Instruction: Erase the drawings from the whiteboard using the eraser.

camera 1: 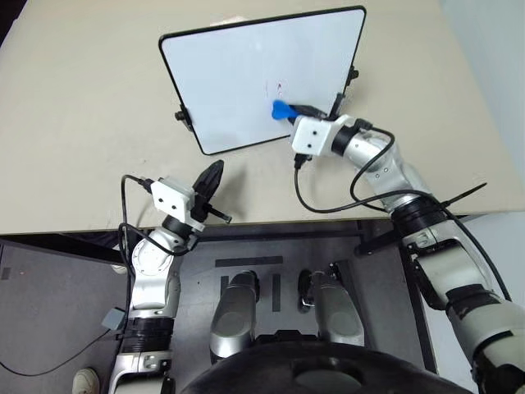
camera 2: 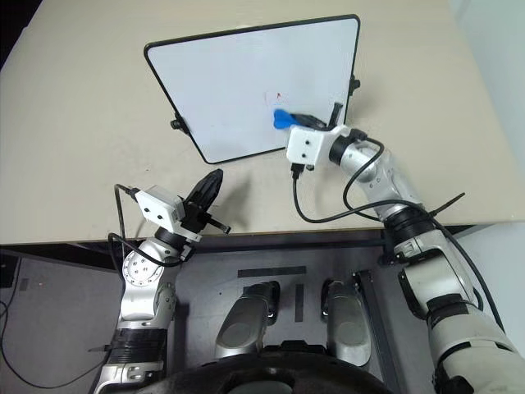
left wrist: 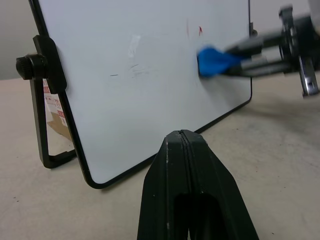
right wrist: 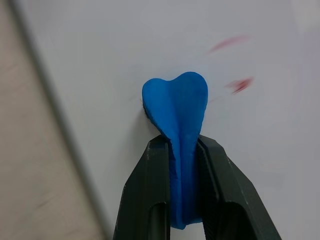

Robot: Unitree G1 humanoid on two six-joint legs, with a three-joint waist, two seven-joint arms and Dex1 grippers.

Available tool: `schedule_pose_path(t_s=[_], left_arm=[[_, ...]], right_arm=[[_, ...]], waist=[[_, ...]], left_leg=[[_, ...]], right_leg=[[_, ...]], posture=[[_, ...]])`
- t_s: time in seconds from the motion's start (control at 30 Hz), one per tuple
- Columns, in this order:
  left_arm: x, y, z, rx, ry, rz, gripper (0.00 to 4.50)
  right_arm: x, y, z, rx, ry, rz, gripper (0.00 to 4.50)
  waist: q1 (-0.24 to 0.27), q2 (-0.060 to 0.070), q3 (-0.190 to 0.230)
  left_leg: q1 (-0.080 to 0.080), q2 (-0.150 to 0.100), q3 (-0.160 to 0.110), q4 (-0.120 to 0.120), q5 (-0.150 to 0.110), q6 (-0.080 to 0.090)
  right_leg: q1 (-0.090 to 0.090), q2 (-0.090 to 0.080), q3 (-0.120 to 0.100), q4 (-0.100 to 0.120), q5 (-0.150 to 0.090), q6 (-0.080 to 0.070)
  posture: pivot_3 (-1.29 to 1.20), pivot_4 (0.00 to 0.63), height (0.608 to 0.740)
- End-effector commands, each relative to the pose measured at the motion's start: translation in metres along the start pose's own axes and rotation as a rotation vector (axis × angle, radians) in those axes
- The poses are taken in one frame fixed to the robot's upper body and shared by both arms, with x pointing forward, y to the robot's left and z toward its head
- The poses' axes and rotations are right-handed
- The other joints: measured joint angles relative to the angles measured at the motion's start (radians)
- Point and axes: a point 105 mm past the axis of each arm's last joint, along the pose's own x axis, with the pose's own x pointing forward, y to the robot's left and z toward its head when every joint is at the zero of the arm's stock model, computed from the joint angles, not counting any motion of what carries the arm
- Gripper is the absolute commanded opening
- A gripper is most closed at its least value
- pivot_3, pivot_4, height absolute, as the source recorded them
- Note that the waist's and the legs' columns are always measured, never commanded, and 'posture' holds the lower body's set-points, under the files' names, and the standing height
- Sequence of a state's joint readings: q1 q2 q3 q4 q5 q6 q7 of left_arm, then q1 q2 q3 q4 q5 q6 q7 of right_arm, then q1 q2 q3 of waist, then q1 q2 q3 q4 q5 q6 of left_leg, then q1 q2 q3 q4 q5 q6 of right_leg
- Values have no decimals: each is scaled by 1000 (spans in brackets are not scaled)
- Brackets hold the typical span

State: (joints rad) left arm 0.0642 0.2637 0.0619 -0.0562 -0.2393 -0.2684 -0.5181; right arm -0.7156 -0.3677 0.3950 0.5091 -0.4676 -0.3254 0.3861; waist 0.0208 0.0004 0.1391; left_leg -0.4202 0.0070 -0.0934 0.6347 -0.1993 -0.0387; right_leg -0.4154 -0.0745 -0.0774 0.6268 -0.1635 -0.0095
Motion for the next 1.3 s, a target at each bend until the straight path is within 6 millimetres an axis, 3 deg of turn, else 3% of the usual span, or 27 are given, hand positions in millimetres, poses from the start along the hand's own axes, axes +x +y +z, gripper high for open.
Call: schedule_pose_path(t_s=[0.03, 0.33, 0.5, 0.67, 0.87, 0.97, 1.13, 1.3], left_arm=[[2, 1, 12, 23, -45, -3, 0], [2, 0, 12, 22, -47, -9, 0], [3, -1, 11, 18, -46, -12, 0], [3, -1, 11, 16, -45, -11, 0], [3, -2, 11, 16, -47, -9, 0], [3, -2, 11, 17, -47, -9, 0], [4, -2, 11, 19, -48, -13, 0], [6, -2, 11, 17, -49, -22, 0]], right_arm=[[0, -23, 6, -27, -16, -67, 394], [-7, -78, 24, -52, -78, -260, 394], [-10, -92, 35, -61, -114, -315, 394], [-5, -80, 37, -47, -120, -271, 394], [-1, -30, 19, -39, -68, -103, 394], [-1, -16, 17, -43, -63, -58, 394], [-1, -21, 18, -43, -62, -79, 394], [-4, -55, 31, -52, -105, -199, 394]], waist=[[-1, 0, 0], [-5, 1, 0], [-9, 1, 1], [-8, 1, 1], [-9, 1, 0], [-9, 1, 0], [-7, 1, 1], [-7, 1, 1]], left_leg=[[0, 0, 0, 0, 0, 0], [-1, 0, 1, 0, 0, 0], [0, 1, 1, -2, 0, 0], [-1, 2, 1, -2, 0, 0], [-1, 2, 3, -2, 0, -1], [-1, 2, 3, -2, 0, -1], [-1, 3, 3, -2, 0, -1], [-1, 3, 3, -2, 0, -1]], right_leg=[[0, 0, 0, 0, 0, 0], [-1, 0, 0, -1, -1, 2], [-2, 0, 0, -1, 1, -2], [-2, 0, 0, 0, 1, -1], [-1, 0, 0, -1, -3, 2], [-1, 0, 0, -1, -3, 2], [-1, 0, 0, -1, -3, 2], [-2, 0, 0, -1, -3, 2]], posture=[[0, 150, 740], [0, 150, 740], [0, 150, 740], [0, 150, 740], [0, 150, 740], [0, 150, 740], [0, 150, 740], [0, 150, 740]])
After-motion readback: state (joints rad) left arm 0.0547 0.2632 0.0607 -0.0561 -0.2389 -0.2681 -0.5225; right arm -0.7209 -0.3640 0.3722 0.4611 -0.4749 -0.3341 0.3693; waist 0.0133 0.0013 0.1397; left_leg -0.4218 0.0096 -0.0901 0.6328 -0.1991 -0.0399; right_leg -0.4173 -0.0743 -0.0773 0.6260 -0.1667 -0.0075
